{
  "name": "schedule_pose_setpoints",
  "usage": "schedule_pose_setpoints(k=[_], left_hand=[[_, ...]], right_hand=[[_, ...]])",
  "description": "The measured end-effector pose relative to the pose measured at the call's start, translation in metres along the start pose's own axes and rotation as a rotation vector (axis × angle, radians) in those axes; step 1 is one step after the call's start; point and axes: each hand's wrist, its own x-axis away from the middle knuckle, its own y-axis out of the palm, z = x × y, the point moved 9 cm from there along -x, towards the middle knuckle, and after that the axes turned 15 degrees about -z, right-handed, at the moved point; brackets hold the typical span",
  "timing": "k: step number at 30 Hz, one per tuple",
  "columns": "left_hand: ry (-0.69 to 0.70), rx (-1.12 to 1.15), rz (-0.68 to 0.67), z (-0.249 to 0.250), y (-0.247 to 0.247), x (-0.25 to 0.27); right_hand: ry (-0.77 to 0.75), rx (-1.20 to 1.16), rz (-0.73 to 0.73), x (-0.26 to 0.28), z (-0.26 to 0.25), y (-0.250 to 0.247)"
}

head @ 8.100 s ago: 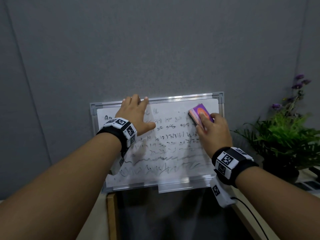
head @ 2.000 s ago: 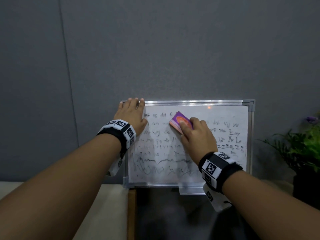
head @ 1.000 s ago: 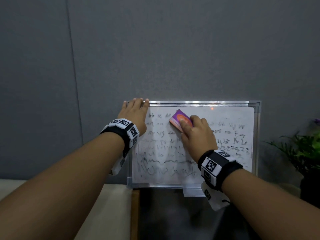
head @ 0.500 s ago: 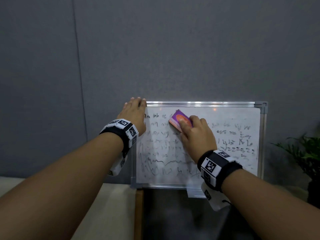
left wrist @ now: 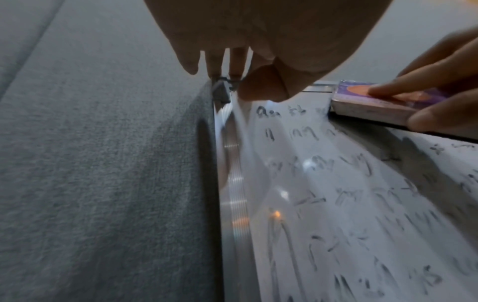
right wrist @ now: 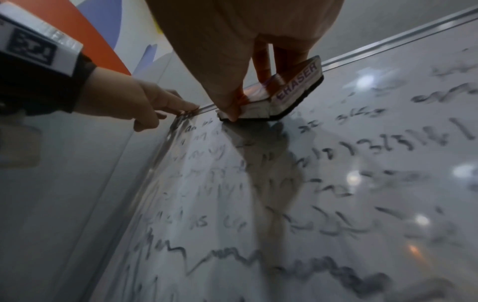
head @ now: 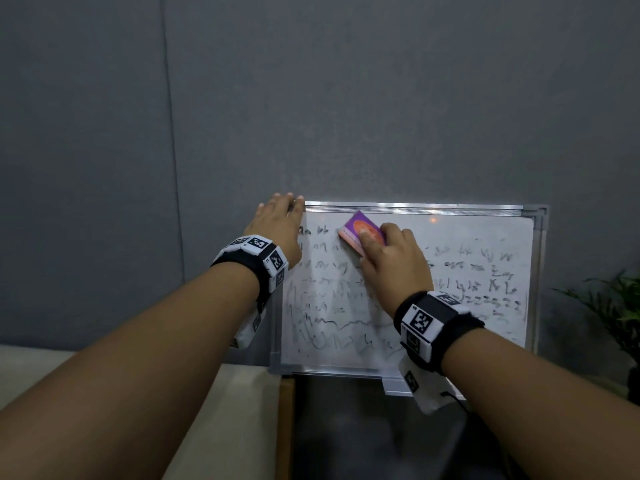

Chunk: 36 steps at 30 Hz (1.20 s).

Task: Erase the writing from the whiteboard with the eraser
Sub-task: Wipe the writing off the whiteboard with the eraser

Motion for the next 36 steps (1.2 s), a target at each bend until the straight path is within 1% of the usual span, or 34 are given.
schedule_pose_setpoints(k=[3, 6, 9, 13, 16, 19, 21, 25, 32, 36], left_hand=[[0.000, 0.007, 0.003, -0.001, 0.000, 0.000], [0.005, 0.004, 0.008, -0.001, 0.000, 0.000], [0.005, 0.004, 0.003, -0.001, 0.001, 0.000], [0.004, 0.010, 0.009, 0.000, 0.003, -0.001], [0.006, 0.004, 0.014, -0.001, 0.002, -0.001], [0.007, -0.004, 0.012, -0.002, 0.001, -0.001], [0.009, -0.007, 0.007, -0.002, 0.000, 0.000], [0.015, -0.002, 0.007, -0.001, 0.001, 0.000], [0.024, -0.011, 0.001, -0.002, 0.000, 0.001], [0.028, -0.004, 0.004, -0.003, 0.000, -0.001]], right_hand=[[-0.047, -0.003, -0.034, -0.003, -0.016, 0.006], [-0.087, 0.021, -0.058, 0.005, -0.025, 0.016], [-0.076, 0.032, -0.030, 0.010, -0.019, 0.013], [-0.051, 0.007, 0.026, 0.001, -0.016, 0.004], [-0.072, -0.004, 0.003, -0.005, -0.030, 0.010], [-0.107, 0.061, -0.026, 0.001, -0.042, 0.020], [-0.099, 0.096, -0.029, 0.004, -0.041, 0.022], [-0.049, 0.043, 0.001, 0.000, -0.031, 0.013], [-0.117, 0.052, -0.034, -0.004, -0.054, 0.026], [-0.087, 0.054, 0.003, -0.004, -0.046, 0.017]])
